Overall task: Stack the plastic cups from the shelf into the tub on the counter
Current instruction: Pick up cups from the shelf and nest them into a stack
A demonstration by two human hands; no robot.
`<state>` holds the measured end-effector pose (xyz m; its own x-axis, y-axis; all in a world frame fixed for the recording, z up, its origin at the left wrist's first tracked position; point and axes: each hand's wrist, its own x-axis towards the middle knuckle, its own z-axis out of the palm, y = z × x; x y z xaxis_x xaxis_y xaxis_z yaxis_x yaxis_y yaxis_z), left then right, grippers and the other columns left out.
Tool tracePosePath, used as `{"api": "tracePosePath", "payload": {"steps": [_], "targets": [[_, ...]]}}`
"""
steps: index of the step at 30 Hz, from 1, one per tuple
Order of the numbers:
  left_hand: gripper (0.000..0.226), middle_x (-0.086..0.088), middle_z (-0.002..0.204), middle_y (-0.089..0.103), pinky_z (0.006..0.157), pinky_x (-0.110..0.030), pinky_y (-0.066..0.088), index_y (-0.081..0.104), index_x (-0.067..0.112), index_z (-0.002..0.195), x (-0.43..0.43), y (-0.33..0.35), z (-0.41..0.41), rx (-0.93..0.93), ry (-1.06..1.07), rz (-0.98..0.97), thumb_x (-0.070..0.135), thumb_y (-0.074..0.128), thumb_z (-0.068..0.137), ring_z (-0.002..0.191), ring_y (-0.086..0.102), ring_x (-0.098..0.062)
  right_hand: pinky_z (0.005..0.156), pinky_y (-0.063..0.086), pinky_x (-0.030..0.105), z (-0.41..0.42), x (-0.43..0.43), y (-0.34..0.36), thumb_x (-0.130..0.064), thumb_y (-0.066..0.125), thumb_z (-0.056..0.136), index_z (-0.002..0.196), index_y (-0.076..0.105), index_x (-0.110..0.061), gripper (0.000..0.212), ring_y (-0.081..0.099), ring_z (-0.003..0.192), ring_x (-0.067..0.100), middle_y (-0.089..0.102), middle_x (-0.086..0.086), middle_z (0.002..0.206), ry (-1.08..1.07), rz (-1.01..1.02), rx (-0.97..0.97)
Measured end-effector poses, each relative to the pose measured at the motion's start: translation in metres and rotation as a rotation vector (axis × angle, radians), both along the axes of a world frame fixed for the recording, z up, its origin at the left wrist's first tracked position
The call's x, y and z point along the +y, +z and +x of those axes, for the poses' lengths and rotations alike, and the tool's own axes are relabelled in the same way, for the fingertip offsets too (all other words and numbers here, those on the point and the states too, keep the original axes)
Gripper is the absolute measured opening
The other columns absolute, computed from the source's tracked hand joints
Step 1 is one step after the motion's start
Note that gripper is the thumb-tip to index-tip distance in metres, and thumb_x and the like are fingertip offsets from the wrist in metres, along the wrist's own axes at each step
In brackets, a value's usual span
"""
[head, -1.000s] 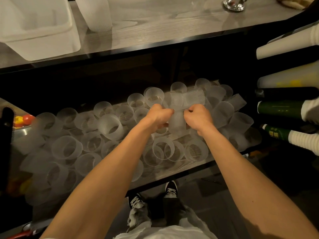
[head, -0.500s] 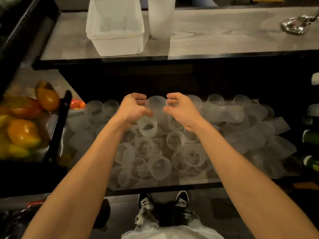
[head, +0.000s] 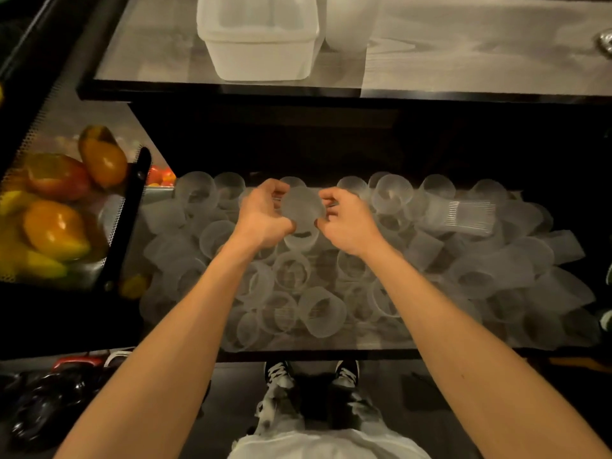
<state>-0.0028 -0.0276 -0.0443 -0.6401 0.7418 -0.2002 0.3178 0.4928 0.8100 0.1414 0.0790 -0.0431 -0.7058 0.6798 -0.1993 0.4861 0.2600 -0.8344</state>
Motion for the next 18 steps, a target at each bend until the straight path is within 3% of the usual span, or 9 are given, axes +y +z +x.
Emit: {"api": "tracePosePath", "payload": {"steps": [3, 6, 8, 10, 14, 18], "targets": [[0.065, 0.006, 0.109, 0.063, 0.084, -0.030, 0.059, 0.056, 0.021, 0.124, 0.004, -0.003, -0.002, 0.014, -0.041, -0.059, 0.006, 0.085, 0.068, 0.100, 0.064, -0.012, 0.087, 0.062, 0.033, -0.001, 0.004, -0.002, -0.001, 0.074, 0.084, 0.125, 0.061, -0.019, 0.046, 0.070, 0.097, 0.007, 0.069, -0.010, 0.105, 0.007, 0.012, -0.063], [0.068, 0.002, 0.116, 0.060, 0.081, -0.025, 0.048, 0.054, 0.019, 0.128, 0.008, -0.012, -0.003, 0.034, -0.097, -0.157, 0.006, 0.085, 0.069, 0.105, 0.061, -0.015, 0.091, 0.061, 0.038, 0.000, 0.004, -0.004, -0.005, 0.072, 0.084, 0.124, 0.063, -0.023, 0.045, 0.070, 0.100, 0.010, 0.070, -0.010, 0.106, 0.034, 0.017, -0.136], [0.078, 0.001, 0.126, 0.052, 0.083, -0.026, 0.043, 0.048, 0.021, 0.139, 0.009, -0.018, -0.004, 0.047, -0.135, -0.239, 0.009, 0.084, 0.071, 0.109, 0.053, -0.015, 0.099, 0.055, 0.035, 0.001, 0.002, -0.005, -0.013, 0.072, 0.090, 0.139, 0.056, -0.019, 0.051, 0.063, 0.116, 0.017, 0.065, -0.004, 0.120, 0.072, 0.077, -0.220], [0.087, 0.003, 0.124, 0.050, 0.082, -0.031, 0.046, 0.041, 0.025, 0.147, 0.008, -0.023, -0.005, 0.017, -0.175, -0.303, 0.011, 0.084, 0.072, 0.108, 0.052, -0.017, 0.106, 0.050, 0.040, 0.001, 0.002, -0.009, -0.022, 0.070, 0.094, 0.151, 0.042, -0.015, 0.064, 0.057, 0.128, 0.025, 0.060, 0.007, 0.136, 0.116, 0.081, -0.309], [0.075, 0.000, 0.109, 0.063, 0.085, -0.040, 0.059, 0.051, 0.022, 0.135, 0.005, -0.033, -0.005, -0.037, -0.230, -0.313, 0.008, 0.083, 0.069, 0.104, 0.066, -0.025, 0.100, 0.054, 0.047, -0.002, 0.001, -0.019, -0.022, 0.064, 0.094, 0.137, 0.052, -0.021, 0.044, 0.065, 0.113, 0.024, 0.066, 0.003, 0.125, 0.128, -0.041, -0.330], [0.066, 0.001, 0.110, 0.064, 0.087, -0.035, 0.055, 0.055, 0.019, 0.131, 0.006, -0.032, -0.007, 0.005, -0.209, -0.260, 0.012, 0.086, 0.074, 0.106, 0.064, -0.023, 0.099, 0.056, 0.046, -0.004, 0.001, -0.019, -0.017, 0.066, 0.091, 0.142, 0.053, -0.022, 0.053, 0.068, 0.109, 0.019, 0.068, -0.004, 0.122, 0.104, -0.128, -0.217]]}}
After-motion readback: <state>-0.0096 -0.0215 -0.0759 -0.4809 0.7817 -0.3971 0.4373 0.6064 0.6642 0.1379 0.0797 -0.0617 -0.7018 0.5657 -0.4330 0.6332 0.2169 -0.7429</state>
